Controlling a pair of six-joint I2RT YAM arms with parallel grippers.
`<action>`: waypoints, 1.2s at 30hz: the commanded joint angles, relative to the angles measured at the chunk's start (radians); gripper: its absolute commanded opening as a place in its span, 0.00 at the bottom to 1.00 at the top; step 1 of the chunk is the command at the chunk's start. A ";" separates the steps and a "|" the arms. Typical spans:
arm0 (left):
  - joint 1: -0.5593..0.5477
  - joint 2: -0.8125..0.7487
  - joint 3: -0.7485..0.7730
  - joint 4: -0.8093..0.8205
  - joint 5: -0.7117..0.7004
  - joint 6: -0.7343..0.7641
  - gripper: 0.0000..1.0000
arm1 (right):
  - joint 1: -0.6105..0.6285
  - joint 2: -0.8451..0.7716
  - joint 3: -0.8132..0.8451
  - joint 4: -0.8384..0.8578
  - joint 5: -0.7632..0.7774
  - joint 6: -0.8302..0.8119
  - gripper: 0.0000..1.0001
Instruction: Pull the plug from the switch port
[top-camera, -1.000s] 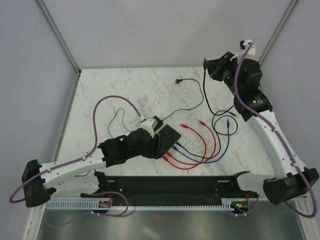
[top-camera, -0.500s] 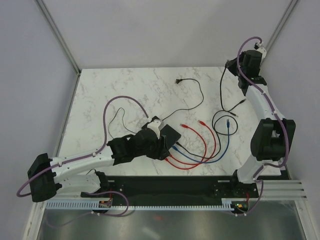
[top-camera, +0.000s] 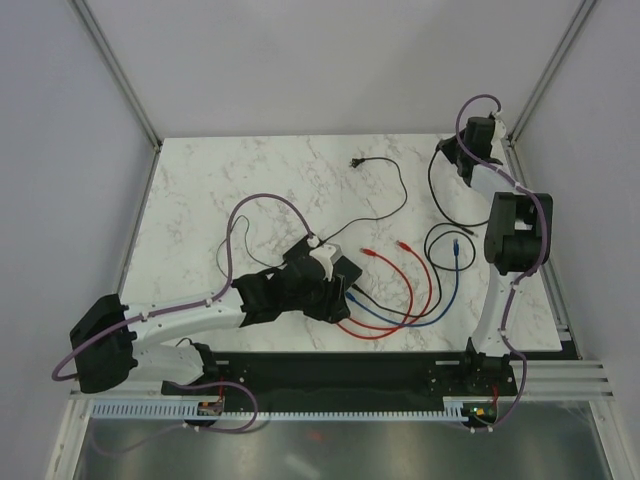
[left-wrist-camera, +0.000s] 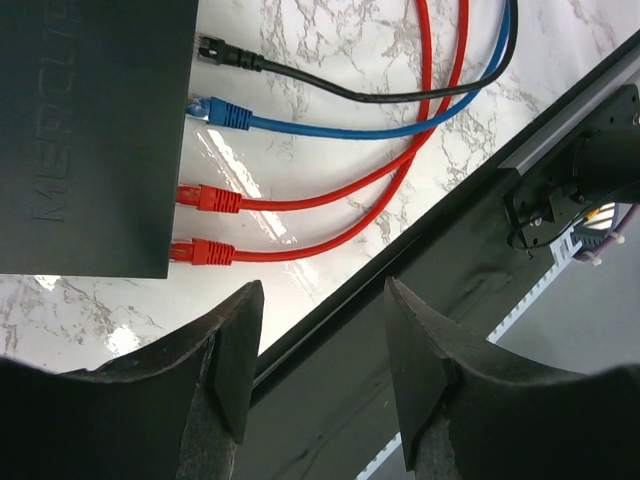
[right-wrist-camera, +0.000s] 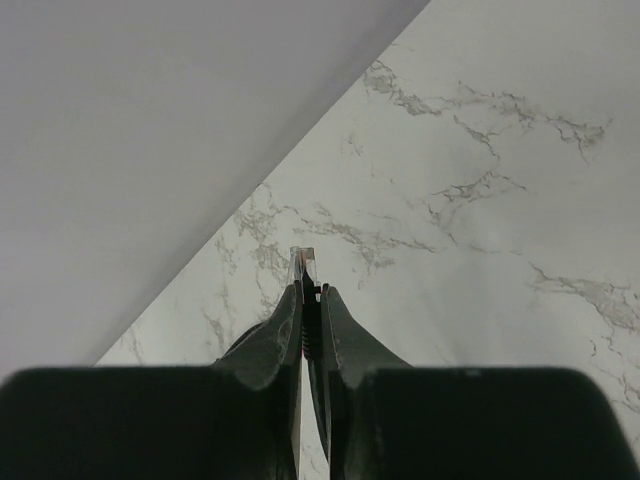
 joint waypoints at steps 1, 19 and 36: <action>0.004 0.013 0.042 0.040 0.049 0.037 0.59 | 0.001 0.030 0.086 0.039 0.047 0.007 0.00; 0.004 -0.179 0.031 -0.089 0.044 -0.105 0.60 | 0.061 0.055 0.359 -0.457 0.187 -0.331 0.67; 0.006 -0.112 0.069 -0.112 -0.039 -0.139 0.62 | 0.268 -0.701 -0.686 -0.397 -0.169 -0.334 0.92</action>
